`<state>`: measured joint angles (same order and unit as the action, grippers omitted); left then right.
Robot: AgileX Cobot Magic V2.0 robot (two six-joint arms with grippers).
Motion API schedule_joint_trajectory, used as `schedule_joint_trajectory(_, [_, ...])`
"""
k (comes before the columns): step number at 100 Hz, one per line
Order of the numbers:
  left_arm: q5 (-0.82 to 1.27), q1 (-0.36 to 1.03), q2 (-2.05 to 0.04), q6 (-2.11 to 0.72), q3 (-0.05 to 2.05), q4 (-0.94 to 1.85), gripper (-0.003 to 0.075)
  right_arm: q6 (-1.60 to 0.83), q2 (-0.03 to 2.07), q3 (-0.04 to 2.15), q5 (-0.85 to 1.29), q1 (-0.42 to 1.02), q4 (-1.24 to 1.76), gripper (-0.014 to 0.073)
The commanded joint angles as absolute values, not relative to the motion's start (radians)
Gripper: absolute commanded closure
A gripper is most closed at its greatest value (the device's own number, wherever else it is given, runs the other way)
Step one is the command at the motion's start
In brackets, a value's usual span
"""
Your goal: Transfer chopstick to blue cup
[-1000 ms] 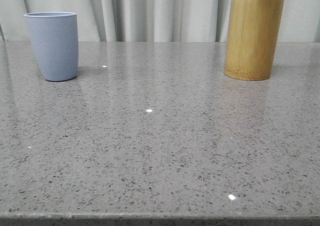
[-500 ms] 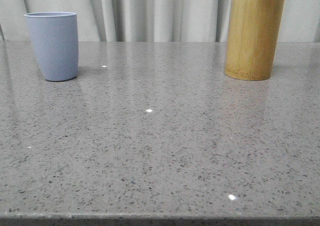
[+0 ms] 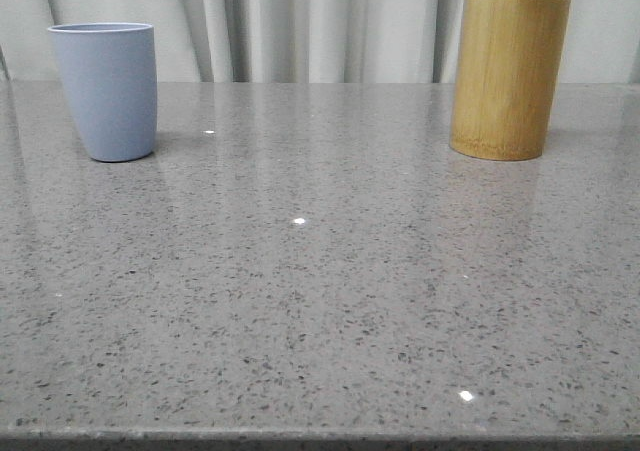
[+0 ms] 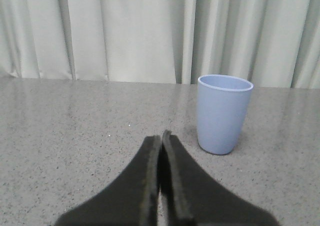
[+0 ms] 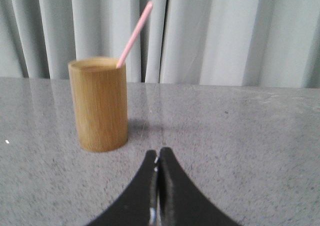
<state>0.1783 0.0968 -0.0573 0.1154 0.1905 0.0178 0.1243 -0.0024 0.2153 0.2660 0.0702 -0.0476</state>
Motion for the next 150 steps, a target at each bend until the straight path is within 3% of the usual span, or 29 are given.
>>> schedule_joint_trajectory(1, [0.211,0.095,-0.142,0.128,0.331,0.035,0.0739,0.127,0.055,0.362,0.343,0.068,-0.04,0.0661])
schedule_joint_trajectory(37, [0.798,0.095,-0.527,0.126,0.879,0.067,0.0739,0.126,0.389,0.813,0.821,0.068,-0.04,0.0661])
schedule_joint_trajectory(49, [0.846,0.095,-0.596,0.121,0.956,0.067,0.0739,0.126,0.47,0.872,0.901,0.068,-0.04,0.0661])
schedule_joint_trajectory(89, [0.859,0.095,-0.645,0.11,0.948,0.067,0.0726,0.127,0.537,0.871,0.877,0.068,-0.04,0.0654])
schedule_joint_trajectory(101, [0.863,0.095,-0.645,0.089,0.948,0.069,0.0587,0.126,0.537,0.871,0.87,0.068,-0.04,0.0553])
schedule_joint_trajectory(114, [0.867,0.095,-0.645,0.087,0.948,0.069,0.0292,0.126,0.537,0.871,0.869,0.068,-0.04,0.0312])
schedule_joint_trajectory(124, [0.867,0.095,-0.645,0.087,0.948,0.067,0.0137,0.126,0.537,0.871,0.869,0.068,-0.04,0.0125])
schedule_joint_trajectory(134, [0.869,0.095,-0.645,0.087,0.948,0.069,0.0123,0.127,0.537,0.871,0.862,0.068,-0.04,0.0011])
schedule_joint_trajectory(150, [0.86,0.095,-0.649,0.087,0.948,0.112,0.0135,0.127,0.537,0.871,0.863,0.068,-0.04,0.0])
